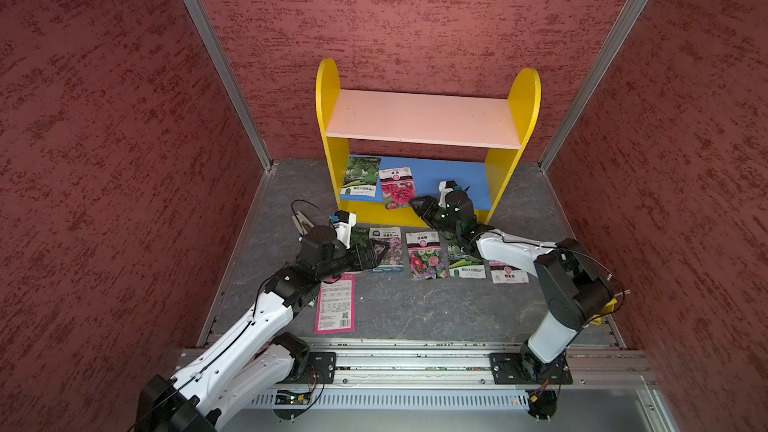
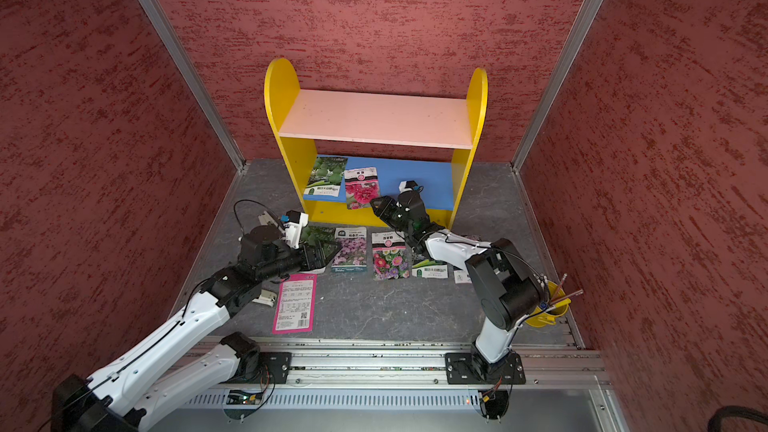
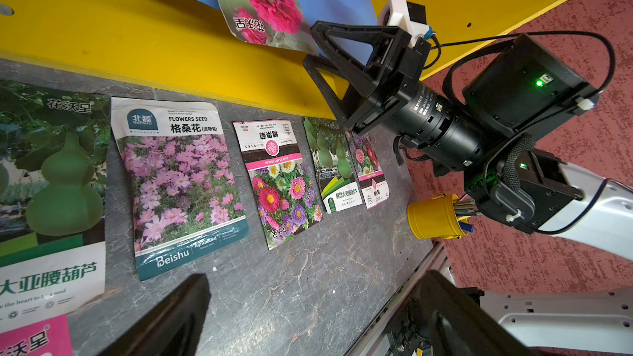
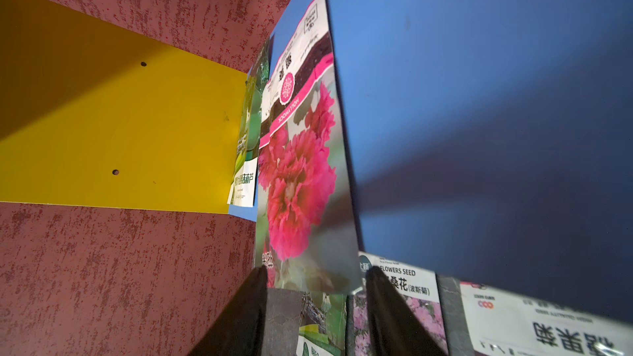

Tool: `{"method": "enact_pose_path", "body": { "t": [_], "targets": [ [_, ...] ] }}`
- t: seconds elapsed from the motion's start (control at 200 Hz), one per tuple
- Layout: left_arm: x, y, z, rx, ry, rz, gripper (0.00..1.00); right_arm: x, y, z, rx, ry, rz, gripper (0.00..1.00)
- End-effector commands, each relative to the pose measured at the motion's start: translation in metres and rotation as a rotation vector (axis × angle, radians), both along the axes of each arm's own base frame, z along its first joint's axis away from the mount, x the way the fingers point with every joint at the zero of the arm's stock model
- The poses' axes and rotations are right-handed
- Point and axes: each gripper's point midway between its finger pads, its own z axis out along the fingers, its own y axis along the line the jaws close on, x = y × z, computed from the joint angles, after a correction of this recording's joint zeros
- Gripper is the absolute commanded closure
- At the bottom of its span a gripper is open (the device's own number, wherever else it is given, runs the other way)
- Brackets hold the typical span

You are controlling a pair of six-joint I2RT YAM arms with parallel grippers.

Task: Take the seed bag off the shelf
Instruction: Pick up the seed packet from the shelf.

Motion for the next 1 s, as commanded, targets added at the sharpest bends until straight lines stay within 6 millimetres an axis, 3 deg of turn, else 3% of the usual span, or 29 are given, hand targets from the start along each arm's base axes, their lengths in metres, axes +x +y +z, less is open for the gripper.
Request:
{"method": "enact_pose_path", "body": {
  "t": [0.0, 0.215, 0.446, 0.691, 0.867, 0.997],
  "targets": [
    [0.002, -0.001, 0.000, -0.017, -0.007, 0.000, 0.00, 0.011, 0.001, 0.015, 0.031, -0.038, 0.000, 0.56],
    [0.002, -0.001, 0.000, -0.021, -0.007, -0.001, 0.00, 0.014, -0.002, 0.011, 0.034, -0.029, -0.010, 0.73],
    [0.005, 0.000, 0.006, -0.061, -0.015, 0.013, 0.00, 0.012, -0.008, 0.014, 0.050, -0.041, -0.017, 1.00],
    [0.027, 0.000, 0.020, -0.255, -0.038, 0.020, 0.00, -0.005, -0.015, 0.037, 0.078, -0.100, 0.023, 1.00],
    [0.046, -0.009, 0.037, -0.351, -0.074, -0.010, 0.00, -0.019, -0.017, 0.051, 0.092, -0.125, 0.051, 1.00],
    [0.063, -0.016, 0.038, -0.413, -0.093, -0.022, 0.00, -0.029, -0.020, 0.060, 0.092, -0.138, 0.064, 1.00]
  ]
}}
